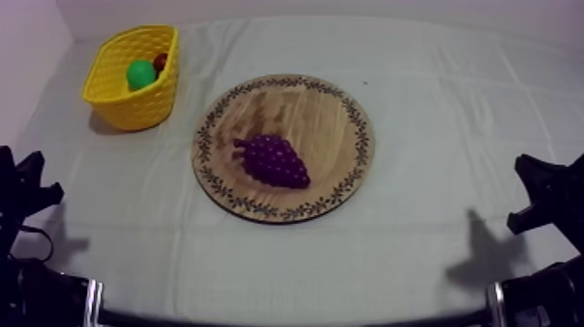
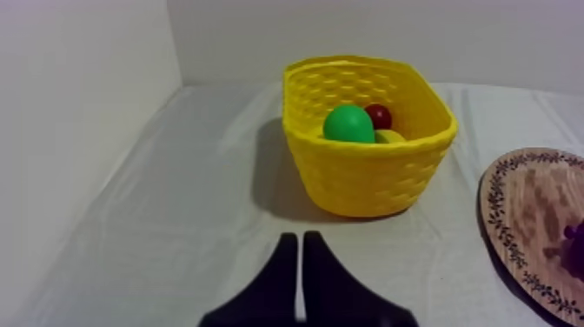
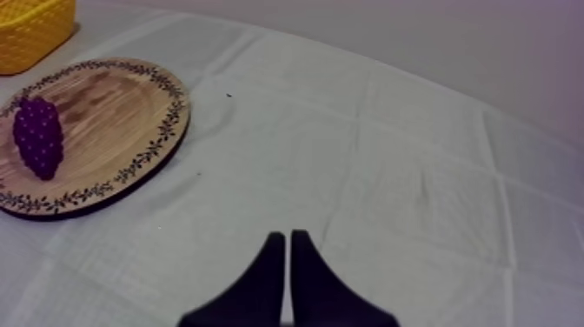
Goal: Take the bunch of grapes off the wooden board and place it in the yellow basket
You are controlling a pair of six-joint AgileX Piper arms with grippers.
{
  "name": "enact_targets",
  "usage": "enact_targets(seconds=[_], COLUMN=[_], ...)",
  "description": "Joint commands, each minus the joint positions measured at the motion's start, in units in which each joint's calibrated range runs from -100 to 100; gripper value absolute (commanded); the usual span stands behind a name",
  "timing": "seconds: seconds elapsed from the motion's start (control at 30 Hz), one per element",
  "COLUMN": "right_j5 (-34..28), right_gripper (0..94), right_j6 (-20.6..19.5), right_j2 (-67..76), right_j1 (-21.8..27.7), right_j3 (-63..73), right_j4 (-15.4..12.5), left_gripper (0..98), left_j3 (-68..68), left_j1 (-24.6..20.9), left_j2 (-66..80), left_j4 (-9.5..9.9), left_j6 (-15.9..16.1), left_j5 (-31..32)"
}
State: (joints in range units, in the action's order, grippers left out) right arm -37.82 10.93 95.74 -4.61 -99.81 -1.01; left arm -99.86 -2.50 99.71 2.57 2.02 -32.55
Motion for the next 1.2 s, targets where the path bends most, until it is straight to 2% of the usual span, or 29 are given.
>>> enact_targets(seconds=[0.0,0.63,0.8,1.1,1.17], right_j5=[0.00,0.00,0.00,0.00,0.00], right_gripper=[0.4,0.4,0.4,0.4,0.4], right_j6=[-0.02,-0.02,-0.02,-0.02,-0.02], right_j2=[0.01,0.01,0.01,0.01,0.01], right_j1=[0.02,0.02,0.02,0.02,0.02], right_j3=[0.03,0.03,0.03,0.03,0.03], right_j4=[0.01,0.01,0.01,0.01,0.01], left_gripper=[0.0,0.0,0.0,0.0,0.0], left_j3=[-0.03,-0.03,0.33,10.31,14.76], left_j1=[-1.01,-0.74,-0.51,1.12,1.55], left_j2=[0.12,0.12,-0.77,-11.56,-15.08], left_j4=[-0.40,-0.40,-0.43,-1.49,-2.49], left_j6=[-0.92,-0.57,-0.08,1.10,1.83], left_j5=[-0.52,-0.39,2.96,2.25,0.30])
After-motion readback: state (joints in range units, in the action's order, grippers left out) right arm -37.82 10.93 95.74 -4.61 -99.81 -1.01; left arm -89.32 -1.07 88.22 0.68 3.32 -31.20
